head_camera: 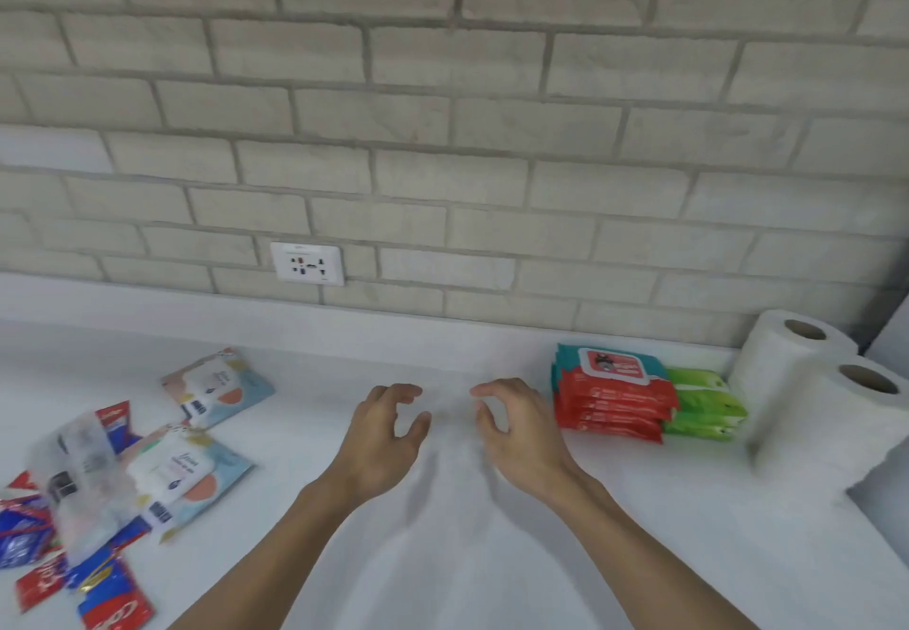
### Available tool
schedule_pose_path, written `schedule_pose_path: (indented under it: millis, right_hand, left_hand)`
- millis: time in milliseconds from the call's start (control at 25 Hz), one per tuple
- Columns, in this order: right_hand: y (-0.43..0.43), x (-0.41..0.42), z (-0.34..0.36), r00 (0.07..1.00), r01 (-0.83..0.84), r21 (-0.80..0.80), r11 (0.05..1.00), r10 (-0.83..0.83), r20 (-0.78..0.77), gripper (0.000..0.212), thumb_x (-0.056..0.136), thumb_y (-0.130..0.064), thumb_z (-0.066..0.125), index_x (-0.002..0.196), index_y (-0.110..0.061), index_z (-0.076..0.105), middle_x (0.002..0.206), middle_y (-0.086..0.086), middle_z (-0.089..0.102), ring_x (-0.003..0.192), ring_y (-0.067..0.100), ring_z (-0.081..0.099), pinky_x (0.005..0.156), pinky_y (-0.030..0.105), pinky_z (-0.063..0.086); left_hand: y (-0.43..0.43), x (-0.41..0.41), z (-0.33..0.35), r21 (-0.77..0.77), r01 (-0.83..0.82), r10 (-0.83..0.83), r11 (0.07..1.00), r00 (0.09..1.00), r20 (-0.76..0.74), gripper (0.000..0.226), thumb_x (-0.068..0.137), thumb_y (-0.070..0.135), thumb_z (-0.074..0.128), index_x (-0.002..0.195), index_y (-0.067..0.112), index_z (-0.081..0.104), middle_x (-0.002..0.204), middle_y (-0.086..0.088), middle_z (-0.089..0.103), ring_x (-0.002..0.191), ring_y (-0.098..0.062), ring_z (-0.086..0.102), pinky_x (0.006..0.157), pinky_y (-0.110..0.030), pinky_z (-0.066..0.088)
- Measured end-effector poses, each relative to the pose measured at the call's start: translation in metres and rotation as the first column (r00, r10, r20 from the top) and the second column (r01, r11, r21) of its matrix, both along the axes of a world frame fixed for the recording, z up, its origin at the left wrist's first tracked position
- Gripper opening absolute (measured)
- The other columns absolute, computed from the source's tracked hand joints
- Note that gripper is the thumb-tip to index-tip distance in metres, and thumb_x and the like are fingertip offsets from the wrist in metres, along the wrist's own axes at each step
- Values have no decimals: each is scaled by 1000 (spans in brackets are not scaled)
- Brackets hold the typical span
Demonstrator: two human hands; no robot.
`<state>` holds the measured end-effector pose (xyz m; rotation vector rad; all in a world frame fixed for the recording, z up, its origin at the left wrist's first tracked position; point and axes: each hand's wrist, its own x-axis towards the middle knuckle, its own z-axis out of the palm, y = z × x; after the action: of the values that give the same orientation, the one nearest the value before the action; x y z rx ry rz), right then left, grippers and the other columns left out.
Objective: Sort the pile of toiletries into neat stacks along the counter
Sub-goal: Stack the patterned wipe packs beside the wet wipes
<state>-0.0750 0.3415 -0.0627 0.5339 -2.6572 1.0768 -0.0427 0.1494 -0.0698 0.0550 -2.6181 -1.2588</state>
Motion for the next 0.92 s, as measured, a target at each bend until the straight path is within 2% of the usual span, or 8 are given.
schedule_pose_path:
  millis: [80,240,440,600,920]
  right_hand:
    - [-26,13,-1,999,-37,-29,999,38,31,23,93,-25,53,112,-28,65,115,-13,60,111,7,54,96,16,39]
    - [-94,43,-4,987,-107,-84,991,116,111,20,95,-27,52,109,-31,65,112,-18,59,111,2,51,97,19,39]
    - [-179,82,-9,961,-158,-161,974,189,203,17,95,-24,55,105,-30,67,109,-18,61,97,-9,51,86,7,37]
    - [-229,104,-25,939,-186,-145,972,219,265,16,94,-23,56,104,-29,67,112,-14,62,104,-1,53,81,3,39]
    - [-284,110,-43,908,-155,-67,986,169,384,19,95,-23,56,109,-30,65,124,-9,52,119,9,49,69,2,40]
  left_hand:
    - [-29,15,-3,-36,-35,35,999,999,-15,32,91,35,58,123,30,54,115,13,49,108,-15,52,91,-25,45]
    - [-90,51,-5,-54,-119,117,991,992,-37,30,91,33,59,120,30,55,113,14,50,110,-16,51,97,-34,45]
    - [-158,91,-16,-41,-170,170,985,985,-18,26,90,32,60,117,30,57,118,11,53,111,-16,51,98,-36,45]
    - [-206,112,-34,-32,-186,187,982,982,32,25,91,34,58,116,28,58,126,4,56,108,-13,53,96,-34,48]
    - [-269,111,-50,-119,-185,199,976,972,124,30,90,34,59,120,32,56,137,4,49,122,-19,46,101,-42,46]
